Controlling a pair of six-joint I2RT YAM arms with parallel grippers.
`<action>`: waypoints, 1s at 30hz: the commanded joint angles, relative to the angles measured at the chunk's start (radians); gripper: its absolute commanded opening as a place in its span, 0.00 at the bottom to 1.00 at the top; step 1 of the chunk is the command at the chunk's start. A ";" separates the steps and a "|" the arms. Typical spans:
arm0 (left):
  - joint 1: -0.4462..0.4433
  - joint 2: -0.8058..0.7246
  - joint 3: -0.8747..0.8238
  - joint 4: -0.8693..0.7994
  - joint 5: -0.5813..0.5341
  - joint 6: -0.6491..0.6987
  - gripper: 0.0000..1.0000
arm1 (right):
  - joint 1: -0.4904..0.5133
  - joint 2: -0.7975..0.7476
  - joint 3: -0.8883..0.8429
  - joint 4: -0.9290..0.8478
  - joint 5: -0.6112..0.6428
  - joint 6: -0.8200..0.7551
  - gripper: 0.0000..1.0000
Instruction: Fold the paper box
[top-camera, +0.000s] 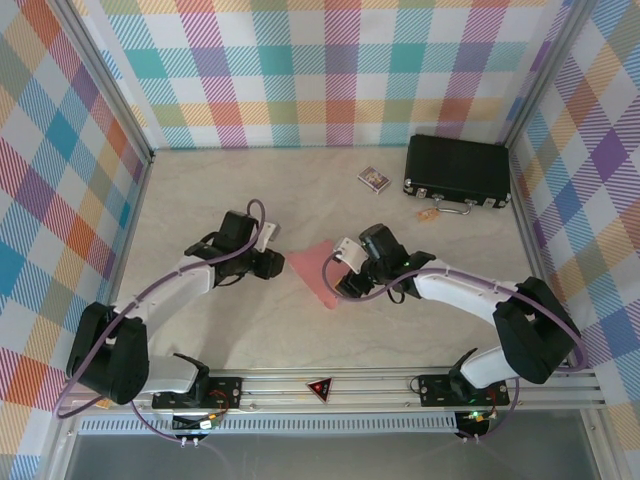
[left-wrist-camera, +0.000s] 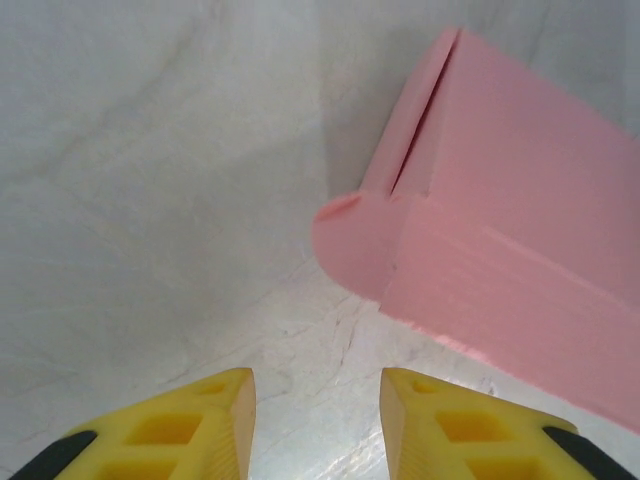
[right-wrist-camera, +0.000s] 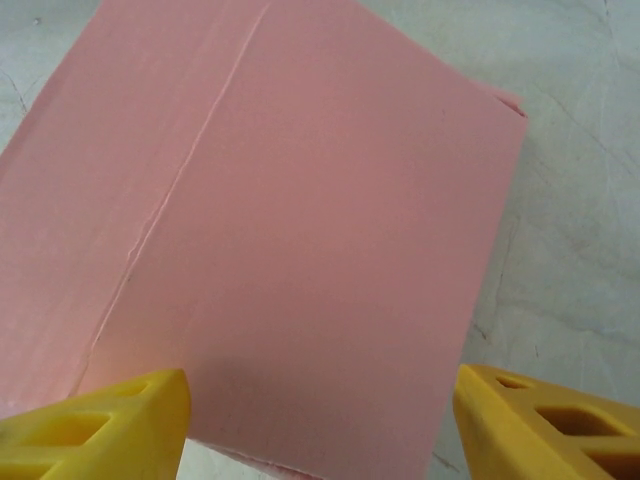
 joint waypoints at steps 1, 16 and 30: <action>-0.015 -0.051 0.030 0.049 -0.048 -0.042 0.42 | -0.023 -0.010 0.037 -0.041 -0.030 0.090 0.70; -0.014 0.447 0.412 -0.048 0.184 0.052 0.47 | -0.033 0.139 0.134 -0.127 0.002 0.208 0.64; -0.017 0.515 0.294 -0.010 0.333 -0.028 0.31 | -0.033 0.277 0.215 -0.184 0.048 0.230 0.62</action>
